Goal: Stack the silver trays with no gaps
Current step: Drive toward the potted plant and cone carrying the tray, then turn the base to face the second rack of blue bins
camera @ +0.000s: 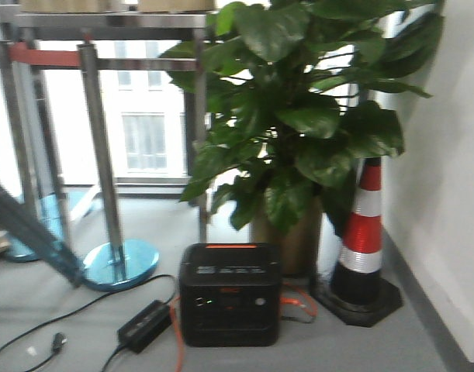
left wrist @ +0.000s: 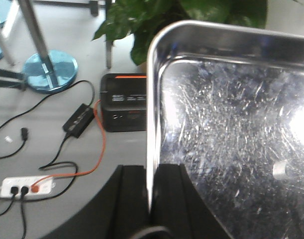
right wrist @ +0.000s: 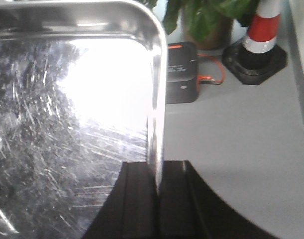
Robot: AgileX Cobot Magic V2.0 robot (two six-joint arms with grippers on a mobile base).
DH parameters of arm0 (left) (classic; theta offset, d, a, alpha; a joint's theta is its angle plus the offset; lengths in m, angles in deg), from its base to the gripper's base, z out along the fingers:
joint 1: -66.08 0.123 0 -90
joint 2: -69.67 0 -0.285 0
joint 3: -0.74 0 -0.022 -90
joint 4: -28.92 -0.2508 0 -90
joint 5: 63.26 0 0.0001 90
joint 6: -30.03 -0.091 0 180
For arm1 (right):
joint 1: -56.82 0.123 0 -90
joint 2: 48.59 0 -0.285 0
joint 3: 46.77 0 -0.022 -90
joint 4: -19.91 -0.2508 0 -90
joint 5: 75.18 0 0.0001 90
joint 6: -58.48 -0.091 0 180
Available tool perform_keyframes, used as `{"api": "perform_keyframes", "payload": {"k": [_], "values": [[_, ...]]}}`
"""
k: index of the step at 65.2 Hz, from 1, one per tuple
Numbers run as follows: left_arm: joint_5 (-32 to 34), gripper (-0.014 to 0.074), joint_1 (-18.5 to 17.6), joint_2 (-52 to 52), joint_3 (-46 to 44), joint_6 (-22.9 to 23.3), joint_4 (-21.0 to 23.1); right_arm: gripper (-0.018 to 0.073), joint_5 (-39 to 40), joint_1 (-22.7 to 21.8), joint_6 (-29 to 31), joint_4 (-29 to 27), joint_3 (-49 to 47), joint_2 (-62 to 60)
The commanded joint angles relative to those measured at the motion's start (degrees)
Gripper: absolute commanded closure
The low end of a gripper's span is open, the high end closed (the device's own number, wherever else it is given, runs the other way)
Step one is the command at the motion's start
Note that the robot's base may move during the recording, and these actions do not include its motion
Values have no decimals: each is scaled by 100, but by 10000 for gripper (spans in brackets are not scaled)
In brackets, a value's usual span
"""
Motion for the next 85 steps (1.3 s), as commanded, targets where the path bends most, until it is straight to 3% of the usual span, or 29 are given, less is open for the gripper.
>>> {"api": "perform_keyframes", "payload": {"k": [1,85], "values": [[79,613,-7,-57,-56,26,-314,627,-60,-25,66,284,-40,-43],[79,613,-7,-57,-56,26,-447,627,-60,-25,66,284,-40,-43]]}}
